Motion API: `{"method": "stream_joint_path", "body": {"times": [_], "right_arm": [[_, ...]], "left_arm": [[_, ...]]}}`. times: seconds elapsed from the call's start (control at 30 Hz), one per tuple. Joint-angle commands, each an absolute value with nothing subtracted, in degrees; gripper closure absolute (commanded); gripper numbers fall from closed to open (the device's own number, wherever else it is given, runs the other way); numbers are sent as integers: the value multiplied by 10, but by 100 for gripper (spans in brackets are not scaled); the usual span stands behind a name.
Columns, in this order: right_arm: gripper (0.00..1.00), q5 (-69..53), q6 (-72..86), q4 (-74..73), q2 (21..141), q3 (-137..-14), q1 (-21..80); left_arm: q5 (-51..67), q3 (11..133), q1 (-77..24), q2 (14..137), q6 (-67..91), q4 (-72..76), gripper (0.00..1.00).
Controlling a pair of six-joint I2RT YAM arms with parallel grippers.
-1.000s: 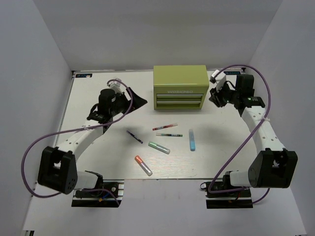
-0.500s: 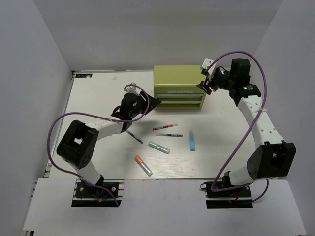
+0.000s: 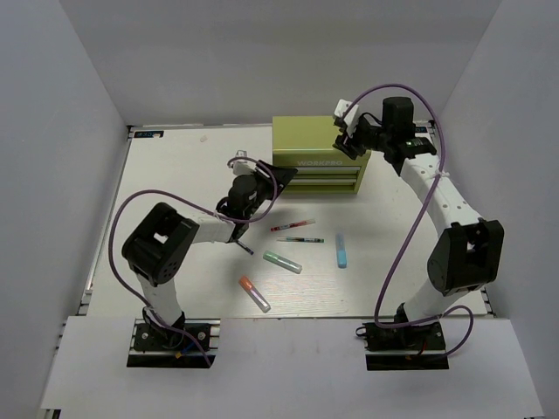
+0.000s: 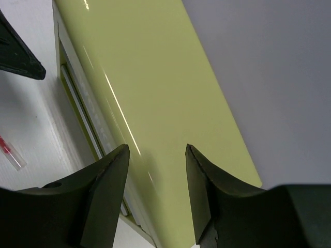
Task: Sort the stationery into containers
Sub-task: Open the drawer in the storage box.
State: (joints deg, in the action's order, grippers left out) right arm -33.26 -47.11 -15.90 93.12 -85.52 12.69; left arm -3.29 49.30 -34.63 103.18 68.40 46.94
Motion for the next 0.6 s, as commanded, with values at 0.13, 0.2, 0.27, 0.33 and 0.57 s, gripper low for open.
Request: {"method": "stream_joint_path", "body": {"times": [0.13, 0.2, 0.27, 0.33, 0.57], "right_arm": [[48, -304, -454, -133, 945, -886, 141], [48, -296, -450, -129, 947, -889, 142], [48, -289, -450, -129, 951, -889, 143], [48, -286, -450, -128, 954, -890, 146], [49, -282, -453, -138, 962, -897, 149]], "left_arm": [[-99, 492, -370, 1063, 716, 528, 43], [-124, 487, -377, 1070, 716, 558, 43], [-138, 481, -377, 1070, 716, 583, 43], [-143, 481, -377, 1076, 716, 590, 43], [-154, 503, -377, 1102, 716, 601, 43]]}}
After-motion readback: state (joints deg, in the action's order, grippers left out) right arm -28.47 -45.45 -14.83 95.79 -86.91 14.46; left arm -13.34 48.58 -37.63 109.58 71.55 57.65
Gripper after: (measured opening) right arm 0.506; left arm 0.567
